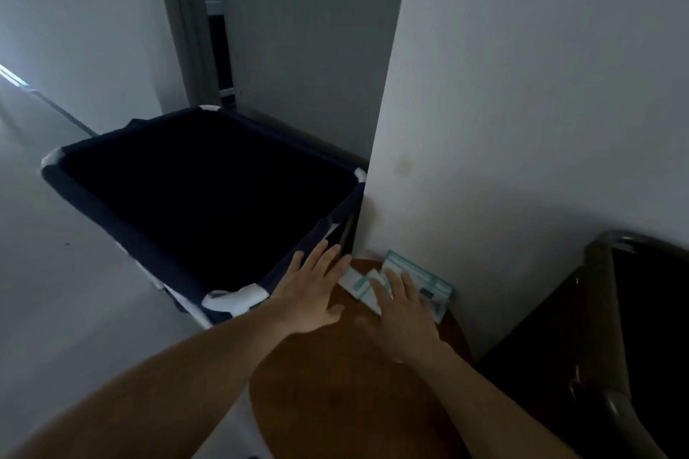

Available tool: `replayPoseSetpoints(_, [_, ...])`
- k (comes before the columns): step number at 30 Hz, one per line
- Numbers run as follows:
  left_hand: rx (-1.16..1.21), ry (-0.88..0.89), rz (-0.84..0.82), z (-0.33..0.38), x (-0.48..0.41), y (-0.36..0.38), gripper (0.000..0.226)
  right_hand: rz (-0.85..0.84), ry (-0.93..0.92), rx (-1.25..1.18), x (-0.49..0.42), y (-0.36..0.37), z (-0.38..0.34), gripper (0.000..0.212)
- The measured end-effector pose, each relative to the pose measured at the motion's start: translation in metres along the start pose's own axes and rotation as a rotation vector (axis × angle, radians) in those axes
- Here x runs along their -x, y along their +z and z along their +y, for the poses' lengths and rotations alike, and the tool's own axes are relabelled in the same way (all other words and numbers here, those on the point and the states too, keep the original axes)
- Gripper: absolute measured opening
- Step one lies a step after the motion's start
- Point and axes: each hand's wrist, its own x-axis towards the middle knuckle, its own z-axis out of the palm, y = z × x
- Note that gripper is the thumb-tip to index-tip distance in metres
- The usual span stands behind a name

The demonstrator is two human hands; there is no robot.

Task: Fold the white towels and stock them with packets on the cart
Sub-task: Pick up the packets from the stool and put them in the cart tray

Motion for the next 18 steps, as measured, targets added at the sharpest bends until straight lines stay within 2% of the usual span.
replayPoseSetpoints(7, [0.047,0.091,-0.065,-0.053,-0.106,0.016,0.086,-0.063,0.18,-0.058,-0.081,0.004,0.005,0.086])
replayPoseSetpoints(13, [0.24,0.125,-0.164,-0.045,-0.157,0.067,0.078,-0.102,0.26,-0.114,-0.124,0.041,0.047,0.069])
replayPoseSetpoints(18, [0.336,-0.014,-0.299,-0.039,-0.182,0.135,0.077,-0.2,0.222,-0.14,-0.193,0.091,0.087,0.065])
